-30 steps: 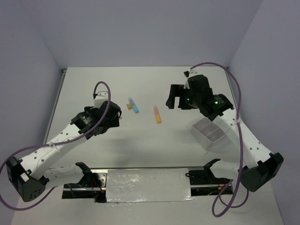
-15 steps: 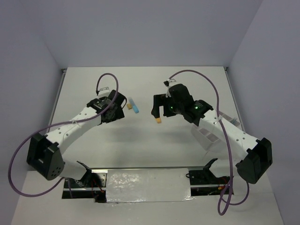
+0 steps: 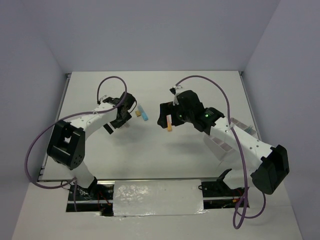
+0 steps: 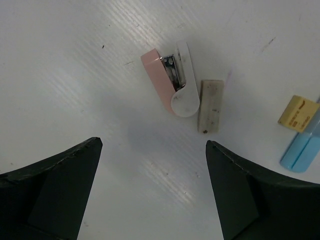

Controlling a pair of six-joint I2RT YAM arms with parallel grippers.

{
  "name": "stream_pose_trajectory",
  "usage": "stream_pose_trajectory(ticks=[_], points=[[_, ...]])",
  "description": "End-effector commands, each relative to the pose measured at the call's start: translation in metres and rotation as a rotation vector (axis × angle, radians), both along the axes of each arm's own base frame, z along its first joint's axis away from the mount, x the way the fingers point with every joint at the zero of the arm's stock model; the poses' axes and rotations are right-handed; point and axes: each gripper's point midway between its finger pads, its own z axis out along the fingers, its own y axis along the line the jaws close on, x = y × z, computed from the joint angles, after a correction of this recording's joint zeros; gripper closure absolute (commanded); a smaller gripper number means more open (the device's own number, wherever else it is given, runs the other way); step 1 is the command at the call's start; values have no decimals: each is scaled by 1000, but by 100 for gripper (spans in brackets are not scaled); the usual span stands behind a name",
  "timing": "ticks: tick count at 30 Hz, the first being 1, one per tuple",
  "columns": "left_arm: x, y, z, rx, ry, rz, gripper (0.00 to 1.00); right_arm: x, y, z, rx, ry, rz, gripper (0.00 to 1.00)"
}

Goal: Sort the stationery into containers
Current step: Pick up the stationery from the center of the board.

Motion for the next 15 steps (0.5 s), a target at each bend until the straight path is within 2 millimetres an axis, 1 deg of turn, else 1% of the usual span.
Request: stream_pose_trajectory(ticks=[1, 5, 8, 12, 15], points=[[22, 7, 3, -6, -62, 136, 2, -2, 8, 2, 16, -20, 47, 1], [36, 11, -5, -13, -74, 185, 2, -5, 2, 1, -7, -24, 49, 1], [45, 15, -11, -5, -94, 219, 2, -8, 1, -1, -12, -22, 62, 1], [49, 21, -28, -23, -65, 245, 2, -12, 0, -6, -19, -9, 72, 1], [53, 18, -36, -34, -73, 234, 3, -13, -3, -9, -29, -9, 71, 1]])
